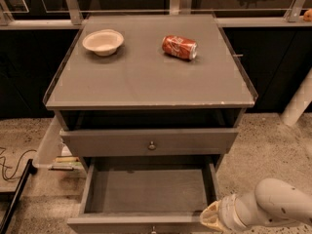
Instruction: Close middle drawer
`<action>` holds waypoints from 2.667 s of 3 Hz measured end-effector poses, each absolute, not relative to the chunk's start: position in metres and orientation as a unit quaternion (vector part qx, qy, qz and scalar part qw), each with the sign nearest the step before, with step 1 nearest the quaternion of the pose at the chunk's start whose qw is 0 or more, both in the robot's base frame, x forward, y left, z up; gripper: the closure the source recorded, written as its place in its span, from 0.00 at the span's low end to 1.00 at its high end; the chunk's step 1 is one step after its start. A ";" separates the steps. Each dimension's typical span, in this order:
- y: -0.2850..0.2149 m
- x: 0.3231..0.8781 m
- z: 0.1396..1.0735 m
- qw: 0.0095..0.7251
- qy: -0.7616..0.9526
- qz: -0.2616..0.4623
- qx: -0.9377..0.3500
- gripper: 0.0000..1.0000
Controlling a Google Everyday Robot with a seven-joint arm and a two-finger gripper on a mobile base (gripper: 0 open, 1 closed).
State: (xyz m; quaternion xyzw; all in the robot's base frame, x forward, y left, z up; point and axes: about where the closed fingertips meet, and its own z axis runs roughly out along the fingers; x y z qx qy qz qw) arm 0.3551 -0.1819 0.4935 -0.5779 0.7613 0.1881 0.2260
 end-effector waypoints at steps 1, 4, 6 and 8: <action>-0.175 0.351 0.464 0.248 0.762 0.200 -0.564 1.00; -0.160 0.338 0.404 0.274 0.744 0.211 -0.572 1.00; -0.160 0.338 0.403 0.274 0.744 0.212 -0.572 0.58; -0.160 0.338 0.403 0.274 0.744 0.212 -0.572 0.11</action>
Offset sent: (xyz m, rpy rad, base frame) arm -0.0126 0.0147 -0.0789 0.1236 -0.0565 -0.0358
